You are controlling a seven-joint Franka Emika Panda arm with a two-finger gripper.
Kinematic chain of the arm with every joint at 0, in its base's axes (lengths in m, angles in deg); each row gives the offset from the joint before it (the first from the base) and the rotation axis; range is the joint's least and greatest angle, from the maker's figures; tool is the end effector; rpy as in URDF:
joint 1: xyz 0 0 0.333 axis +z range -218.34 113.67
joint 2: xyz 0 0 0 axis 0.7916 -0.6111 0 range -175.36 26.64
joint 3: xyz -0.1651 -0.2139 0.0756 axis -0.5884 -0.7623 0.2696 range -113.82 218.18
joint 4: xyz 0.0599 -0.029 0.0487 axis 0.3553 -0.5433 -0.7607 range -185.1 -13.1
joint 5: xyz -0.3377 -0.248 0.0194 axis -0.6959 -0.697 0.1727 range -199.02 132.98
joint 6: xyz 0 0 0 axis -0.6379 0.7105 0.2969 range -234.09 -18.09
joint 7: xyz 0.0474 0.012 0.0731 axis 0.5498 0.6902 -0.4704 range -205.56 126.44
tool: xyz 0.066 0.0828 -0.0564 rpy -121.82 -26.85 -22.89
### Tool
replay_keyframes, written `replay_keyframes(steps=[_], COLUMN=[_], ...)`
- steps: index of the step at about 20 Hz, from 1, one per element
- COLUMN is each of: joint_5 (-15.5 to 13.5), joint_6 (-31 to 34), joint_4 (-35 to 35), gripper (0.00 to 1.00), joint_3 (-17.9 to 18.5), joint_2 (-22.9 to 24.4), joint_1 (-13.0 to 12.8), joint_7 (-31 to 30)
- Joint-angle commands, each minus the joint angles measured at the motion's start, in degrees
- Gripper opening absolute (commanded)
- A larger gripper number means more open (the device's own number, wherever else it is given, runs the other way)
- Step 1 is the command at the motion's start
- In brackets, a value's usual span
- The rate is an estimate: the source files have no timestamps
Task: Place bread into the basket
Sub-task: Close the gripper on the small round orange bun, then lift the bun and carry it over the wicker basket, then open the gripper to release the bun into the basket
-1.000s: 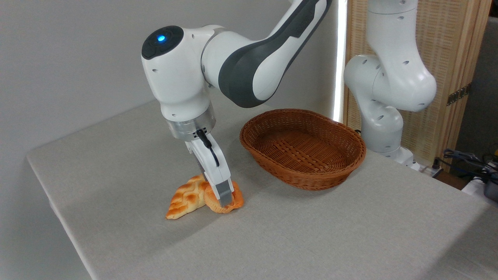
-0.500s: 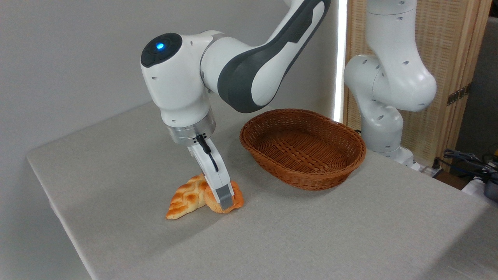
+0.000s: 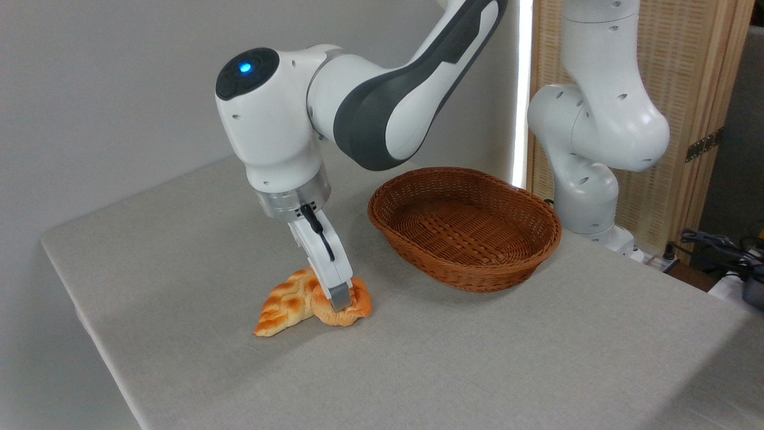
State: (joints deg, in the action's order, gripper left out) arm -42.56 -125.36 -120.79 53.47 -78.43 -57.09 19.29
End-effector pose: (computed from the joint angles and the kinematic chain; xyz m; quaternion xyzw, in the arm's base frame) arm 0.5740 -0.0499 0.3710 0.8654 -0.4883 -0.0372 0.1064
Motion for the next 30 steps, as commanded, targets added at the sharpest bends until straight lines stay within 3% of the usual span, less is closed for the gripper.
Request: replay_keyframes(steps=[1,4,8,13,14,17,19,30], joint_5=[-1.0,-1.09,-1.09,-1.18,-1.18,-2.23,-3.46,-3.47], joint_6=[5.36,8.87,19.14,26.02,26.72,26.91,26.91,26.2], joint_4=[2.25,2.52,2.35,-0.45,-1.42,-5.29,-6.61,-8.29], gripper=[0.53,0.54,0.55,0.61,0.66,0.99,1.0,1.0], joint_3=[0.12,-0.93,-3.13,-6.29,-6.39,-6.39,-6.39,-6.39], joint_2=[4.23,7.13,10.92,11.98,11.98,11.8,11.28,9.34], joint_1=[-0.16,-0.69,-0.87,-1.3,-1.74,-4.37,-5.08,-7.02], joint_7=[-2.67,-7.86,-15.77,-18.24,-18.68,-22.63,-22.55,-22.64])
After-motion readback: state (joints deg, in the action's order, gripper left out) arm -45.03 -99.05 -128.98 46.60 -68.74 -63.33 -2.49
